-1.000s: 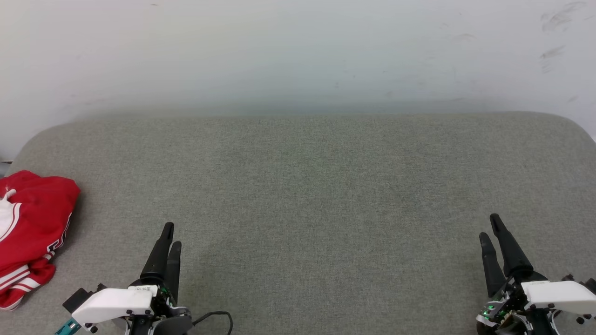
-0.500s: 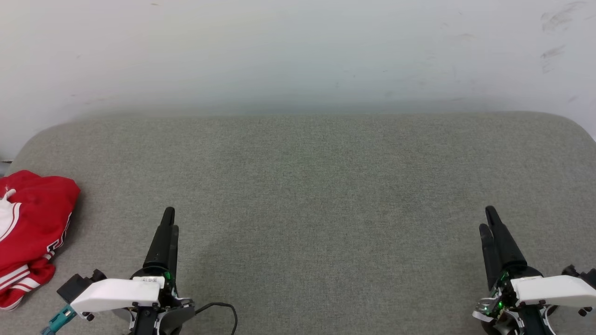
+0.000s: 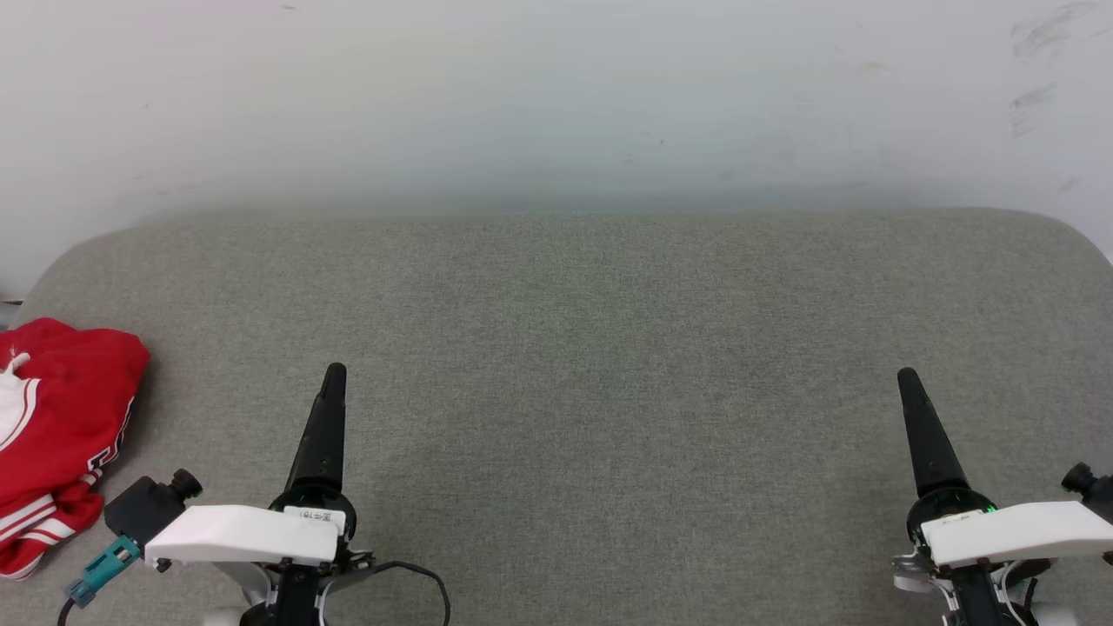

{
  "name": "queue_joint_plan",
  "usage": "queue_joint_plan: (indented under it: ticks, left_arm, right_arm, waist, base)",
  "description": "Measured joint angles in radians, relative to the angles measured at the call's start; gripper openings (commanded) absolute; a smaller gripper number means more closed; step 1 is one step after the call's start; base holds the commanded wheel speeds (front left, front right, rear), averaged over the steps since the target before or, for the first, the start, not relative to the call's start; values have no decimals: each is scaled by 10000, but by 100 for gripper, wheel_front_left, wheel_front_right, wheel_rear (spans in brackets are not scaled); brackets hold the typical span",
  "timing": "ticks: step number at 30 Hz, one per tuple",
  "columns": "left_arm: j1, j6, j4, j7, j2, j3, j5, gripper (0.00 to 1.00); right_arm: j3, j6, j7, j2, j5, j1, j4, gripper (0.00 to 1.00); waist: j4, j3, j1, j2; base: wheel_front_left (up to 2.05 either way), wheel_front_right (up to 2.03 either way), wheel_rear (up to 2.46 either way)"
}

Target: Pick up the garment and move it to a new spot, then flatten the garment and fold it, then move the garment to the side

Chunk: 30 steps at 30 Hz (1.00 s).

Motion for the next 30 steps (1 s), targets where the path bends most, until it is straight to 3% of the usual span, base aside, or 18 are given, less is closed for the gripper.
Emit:
queue_joint_plan:
  ticks: [30]
  left_arm:
    - [397, 0, -370, -899, 420, -261, 5802, 100]
  right_arm:
    - [61, 0, 198, 17, -5820, 331, -970, 100]
  waist:
    - [4, -63, -1, 0]
  base:
    - [0, 0, 0]
